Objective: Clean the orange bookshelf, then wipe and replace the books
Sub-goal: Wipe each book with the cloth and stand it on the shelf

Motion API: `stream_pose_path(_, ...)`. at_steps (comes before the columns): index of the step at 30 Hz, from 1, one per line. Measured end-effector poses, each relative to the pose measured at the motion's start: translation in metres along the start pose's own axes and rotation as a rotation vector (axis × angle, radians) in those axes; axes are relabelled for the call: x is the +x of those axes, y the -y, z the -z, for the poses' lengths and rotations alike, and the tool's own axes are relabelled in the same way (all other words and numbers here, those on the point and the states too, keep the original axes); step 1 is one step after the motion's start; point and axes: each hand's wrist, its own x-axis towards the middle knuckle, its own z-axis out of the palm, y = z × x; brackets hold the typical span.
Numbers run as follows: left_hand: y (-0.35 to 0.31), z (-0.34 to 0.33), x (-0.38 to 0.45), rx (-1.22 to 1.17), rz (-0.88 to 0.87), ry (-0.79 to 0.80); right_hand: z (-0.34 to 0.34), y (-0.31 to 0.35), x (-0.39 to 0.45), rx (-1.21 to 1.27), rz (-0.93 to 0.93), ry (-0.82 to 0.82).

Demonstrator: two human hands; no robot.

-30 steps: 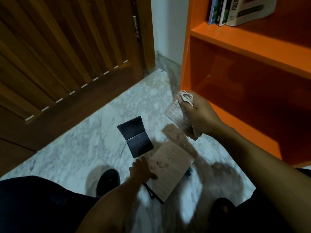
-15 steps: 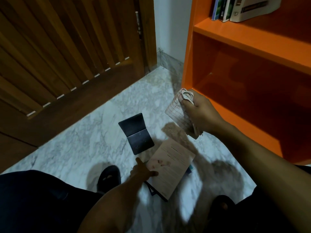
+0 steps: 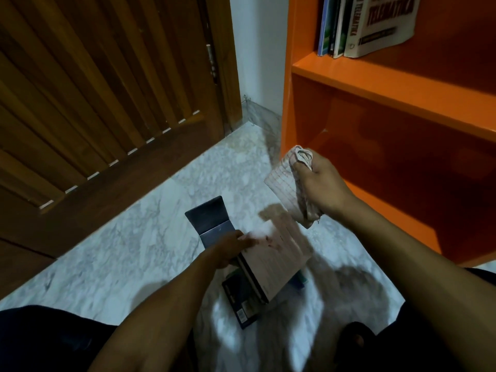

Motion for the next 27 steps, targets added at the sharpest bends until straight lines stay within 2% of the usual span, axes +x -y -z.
stream_pose_path(5,-0.039,0.017,-0.025,-0.46,-0.107,-0.09,0.01,-0.024,0.014,0.129,-0.202,-0.22)
stream_pose_path(8,-0.063,0.034,-0.037,-0.739,-0.216,-0.015,0.016,-0.024,0.019,0.174,-0.272,-0.401)
stream_pose_path(10,-0.081,0.039,-0.049,-0.795,-0.288,0.044,0.014,-0.024,0.017,0.204,-0.251,-0.465)
stream_pose_path(14,-0.116,0.039,-0.081,-0.692,-0.453,0.179,0.001,-0.014,0.017,0.459,-0.317,-0.379)
stream_pose_path(19,-0.149,0.047,-0.119,-0.466,-0.547,0.219,0.006,0.004,0.01,0.541,-0.181,-0.298)
stream_pose_path(22,-0.17,0.052,-0.143,-0.411,-0.576,0.16,0.009,0.009,0.007,0.555,-0.139,-0.251)
stream_pose_path(27,-0.186,0.066,-0.167,-0.433,-0.626,-0.047,-0.001,0.022,-0.004,0.546,-0.004,-0.143)
